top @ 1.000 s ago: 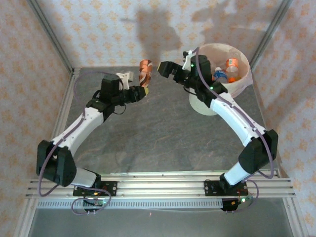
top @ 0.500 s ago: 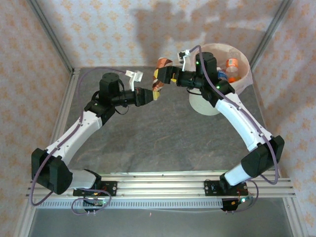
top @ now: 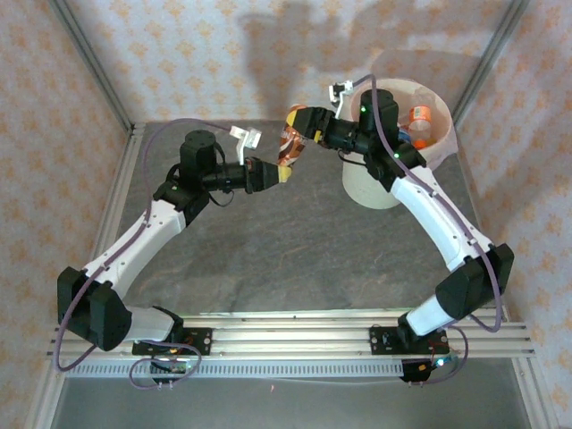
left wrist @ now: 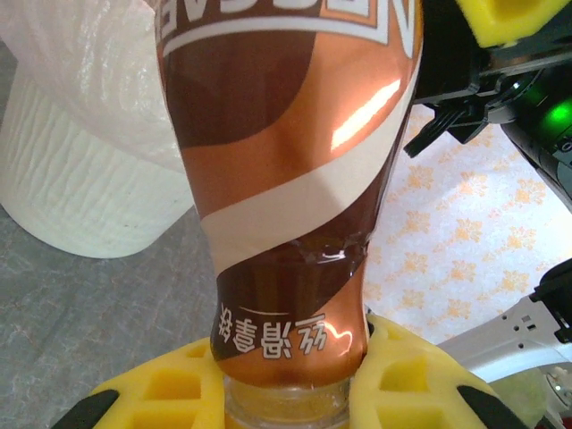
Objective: Put the plastic bottles in the bin
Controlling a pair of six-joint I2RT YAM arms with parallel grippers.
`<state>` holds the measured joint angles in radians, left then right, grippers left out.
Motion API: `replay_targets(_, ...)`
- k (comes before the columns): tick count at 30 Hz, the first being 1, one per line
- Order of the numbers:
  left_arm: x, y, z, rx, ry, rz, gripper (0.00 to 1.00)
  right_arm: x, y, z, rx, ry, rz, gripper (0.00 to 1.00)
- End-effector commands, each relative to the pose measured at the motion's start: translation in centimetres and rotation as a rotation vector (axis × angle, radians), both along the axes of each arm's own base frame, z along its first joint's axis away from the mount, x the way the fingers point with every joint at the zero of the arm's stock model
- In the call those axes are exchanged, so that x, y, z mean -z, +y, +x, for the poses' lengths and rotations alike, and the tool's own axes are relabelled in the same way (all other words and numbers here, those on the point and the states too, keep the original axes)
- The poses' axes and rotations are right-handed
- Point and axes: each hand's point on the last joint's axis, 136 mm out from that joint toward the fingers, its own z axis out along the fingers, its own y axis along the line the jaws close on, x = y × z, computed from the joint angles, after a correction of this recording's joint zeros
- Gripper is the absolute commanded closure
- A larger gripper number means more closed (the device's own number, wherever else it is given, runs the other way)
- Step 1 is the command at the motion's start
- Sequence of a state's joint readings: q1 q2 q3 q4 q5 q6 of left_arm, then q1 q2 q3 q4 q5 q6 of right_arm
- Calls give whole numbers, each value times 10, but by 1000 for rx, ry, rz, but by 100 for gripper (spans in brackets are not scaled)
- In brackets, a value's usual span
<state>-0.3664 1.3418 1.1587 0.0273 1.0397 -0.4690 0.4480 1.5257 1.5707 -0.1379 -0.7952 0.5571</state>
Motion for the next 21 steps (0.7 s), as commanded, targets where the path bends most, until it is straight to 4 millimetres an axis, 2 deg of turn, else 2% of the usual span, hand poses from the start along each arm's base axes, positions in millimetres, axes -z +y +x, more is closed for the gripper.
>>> replay_targets(1, -18, -7, -6, 52, -74, -19, 90, -9, 3, 0, -21, -37, 22, 43)
replay_targets(5, -19, -7, -5, 50, -81, -15, 88, -4, -2, 0, 4, -45, -20, 50)
replay_targets(6, -21, -6, -4, 42, -83, -14, 80, -4, -5, 2, 24, -52, -33, 51)
replay_targets(7, -19, -4, -1, 14, -73, -5, 48, -4, -9, 3, 48, -59, -44, 52)
replay_targets(8, -18, -2, 3, -15, -68, 8, 30, -6, -13, 4, 72, -65, -57, 54)
replay_targets(10, -16, 2, 8, -57, -68, 21, 8, -10, -31, 11, 156, -84, -104, 55)
replay_targets(11, -16, 5, 10, -79, -69, 26, 1, -14, -44, 15, 206, -97, -131, 55)
replay_targets(14, -10, 12, 20, -156, -60, 52, 0, -33, -94, 28, 363, -134, -227, 55)
replay_targets(18, 8, 33, 44, -330, -11, 121, 0, -60, -161, 41, 543, -204, -358, 54)
replay_targets(21, 19, 53, 63, -443, 55, 104, 0, -68, -214, 53, 712, -203, -473, 54)
